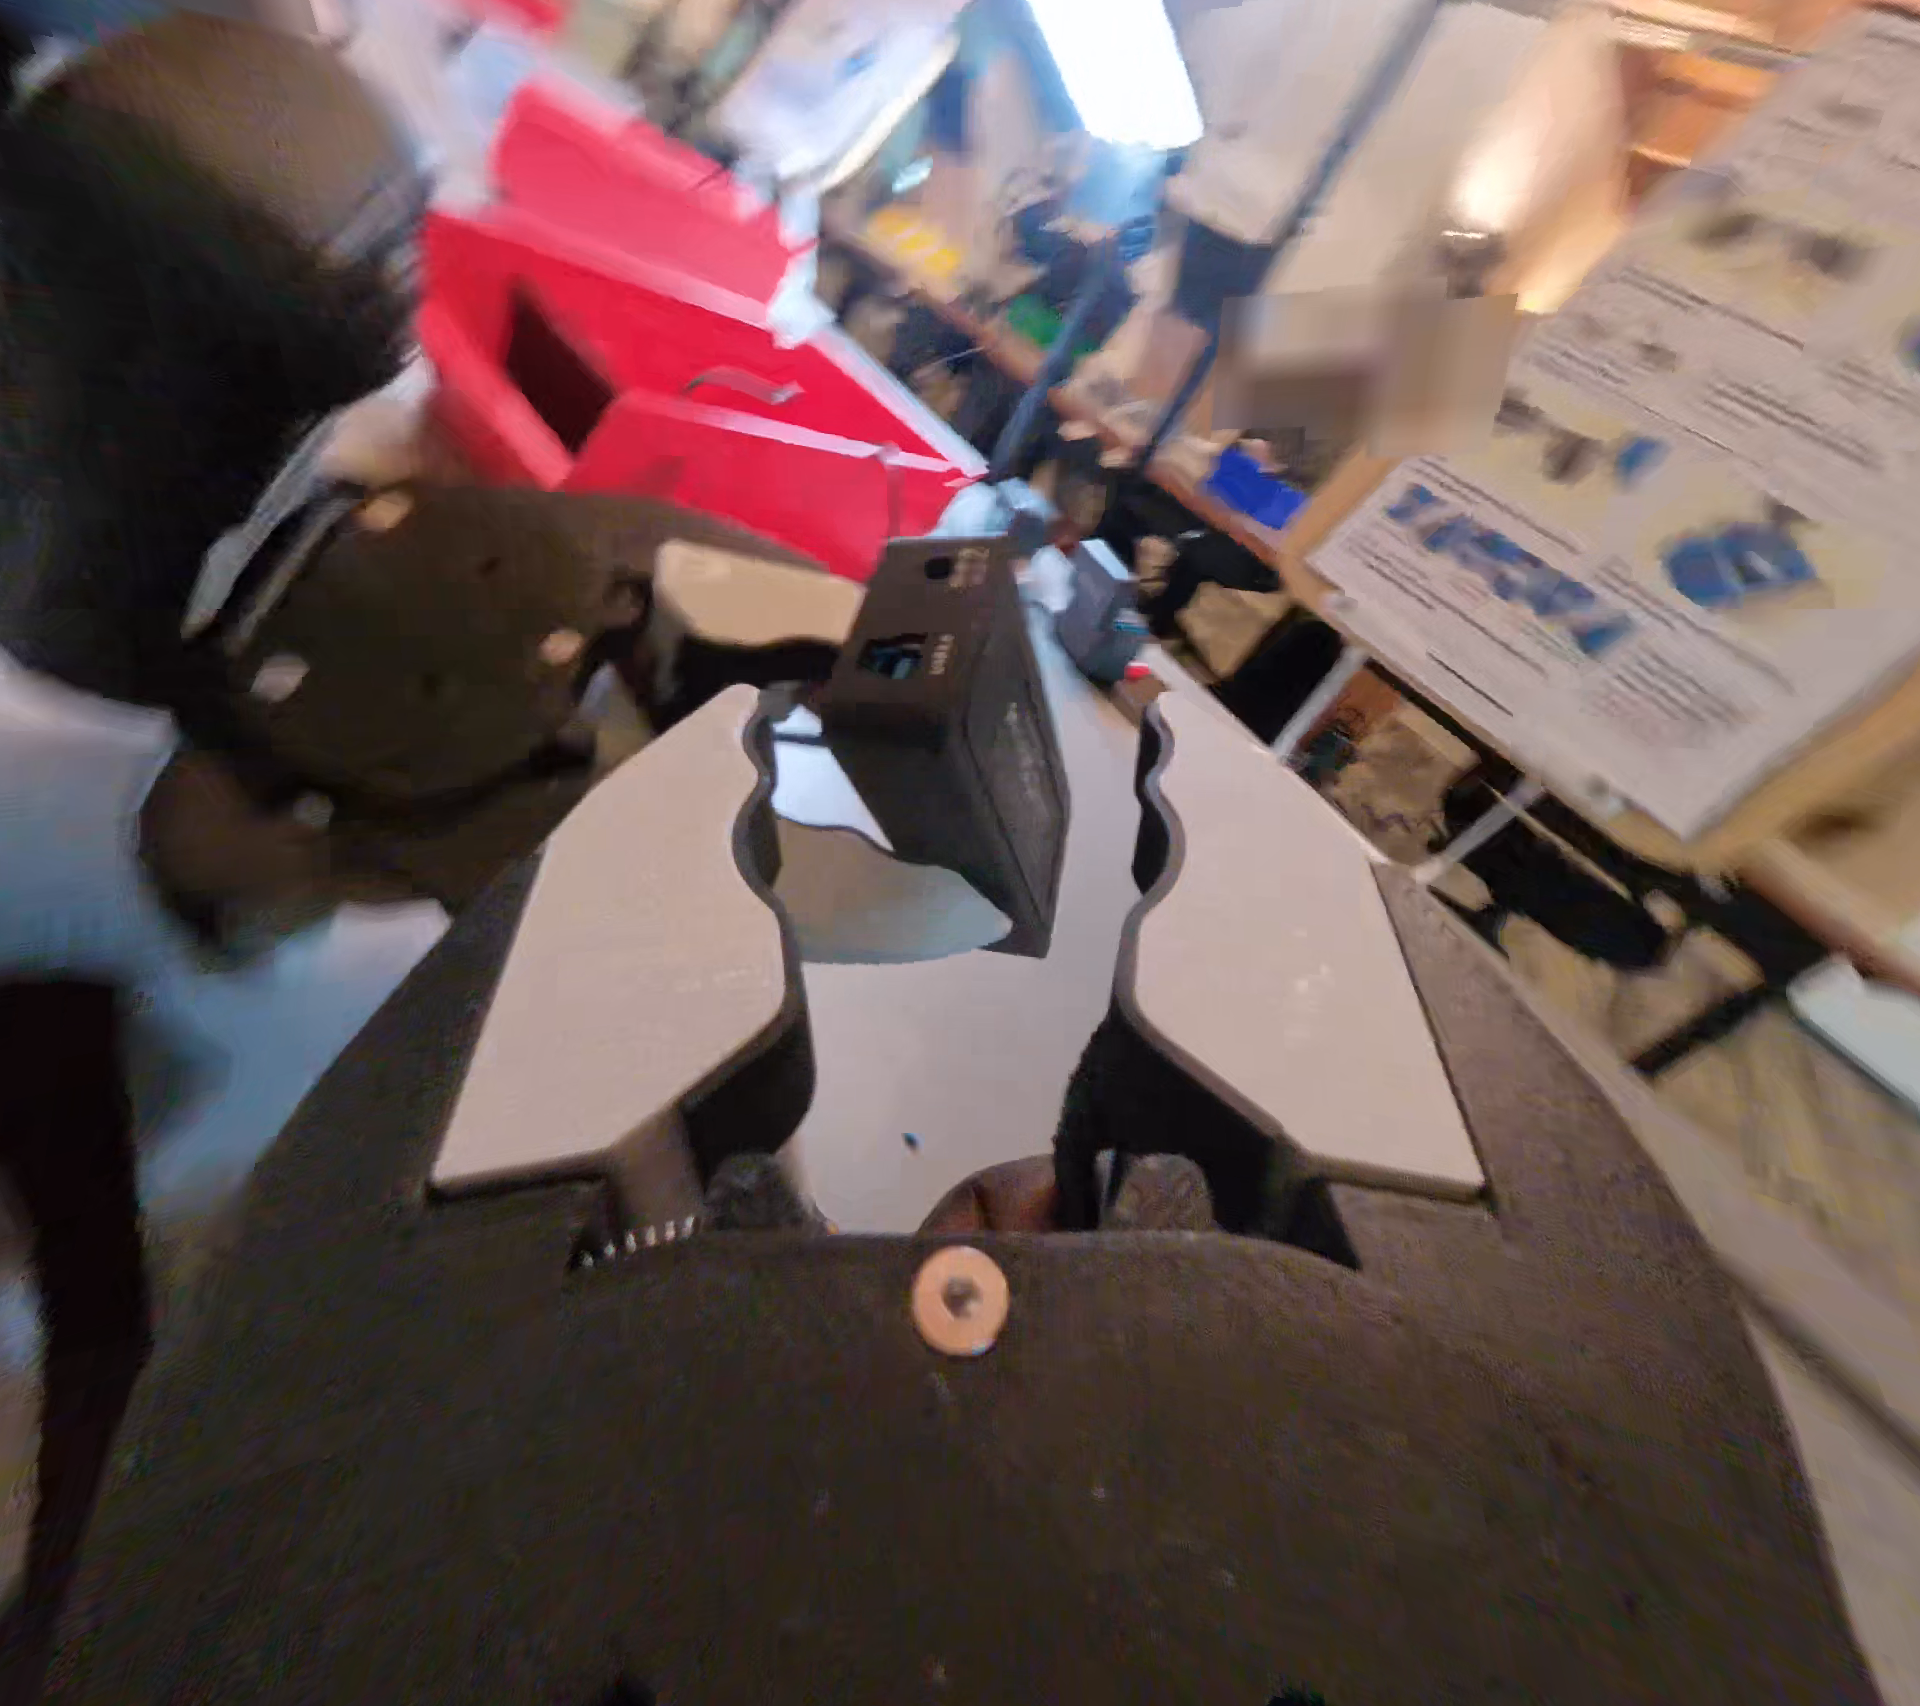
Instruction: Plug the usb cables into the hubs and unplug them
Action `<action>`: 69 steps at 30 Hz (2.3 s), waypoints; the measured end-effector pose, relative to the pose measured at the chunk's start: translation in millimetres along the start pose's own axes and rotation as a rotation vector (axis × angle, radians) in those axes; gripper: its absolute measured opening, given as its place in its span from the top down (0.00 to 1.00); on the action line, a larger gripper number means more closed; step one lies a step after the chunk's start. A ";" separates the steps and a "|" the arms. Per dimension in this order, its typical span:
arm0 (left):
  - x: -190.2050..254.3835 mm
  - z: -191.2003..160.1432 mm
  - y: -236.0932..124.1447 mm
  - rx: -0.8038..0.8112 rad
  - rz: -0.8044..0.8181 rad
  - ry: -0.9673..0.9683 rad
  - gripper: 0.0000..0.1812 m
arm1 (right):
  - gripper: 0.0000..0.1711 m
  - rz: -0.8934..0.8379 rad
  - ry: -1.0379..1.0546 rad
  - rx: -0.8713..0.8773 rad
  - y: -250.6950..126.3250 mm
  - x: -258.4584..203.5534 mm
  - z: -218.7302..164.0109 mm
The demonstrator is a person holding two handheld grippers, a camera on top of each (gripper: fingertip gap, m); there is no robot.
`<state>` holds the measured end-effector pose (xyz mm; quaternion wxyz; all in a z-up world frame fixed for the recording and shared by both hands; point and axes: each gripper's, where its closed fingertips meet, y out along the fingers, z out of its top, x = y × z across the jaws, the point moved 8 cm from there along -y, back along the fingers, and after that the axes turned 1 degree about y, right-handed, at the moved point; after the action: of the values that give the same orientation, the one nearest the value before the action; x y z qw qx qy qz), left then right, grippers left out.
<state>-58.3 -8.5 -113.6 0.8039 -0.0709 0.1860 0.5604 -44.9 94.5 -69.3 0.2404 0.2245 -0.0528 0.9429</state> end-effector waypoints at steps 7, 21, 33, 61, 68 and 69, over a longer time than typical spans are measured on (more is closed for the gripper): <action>9.8 0.2 -3.0 -0.056 0.064 0.068 0.68 | 0.83 -0.214 -0.089 -0.019 18.4 -14.1 -12.6; -78.0 5.7 -16.4 0.087 -0.844 -0.595 0.63 | 0.84 0.630 0.405 0.015 10.1 74.8 -8.6; -23.6 -6.1 11.5 -0.111 -0.974 -0.302 0.65 | 0.84 0.884 0.559 -0.054 43.6 67.0 -11.9; -60.2 -49.4 46.1 -0.228 -0.253 -0.182 0.84 | 0.59 -0.093 0.529 -0.073 58.6 27.6 -32.4; -57.0 -49.2 46.0 -0.237 -0.233 -0.107 0.84 | 0.65 -0.063 0.496 -0.121 106.0 30.3 -39.3; -58.5 -48.5 45.6 -0.228 -0.233 -0.118 0.83 | 0.65 -0.063 0.511 -0.103 105.9 31.4 -38.6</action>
<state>-129.0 -58.9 -131.8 0.8597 -0.1497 0.0639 0.4843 -135.4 22.9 -88.9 0.2863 -0.0318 -0.0316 0.9571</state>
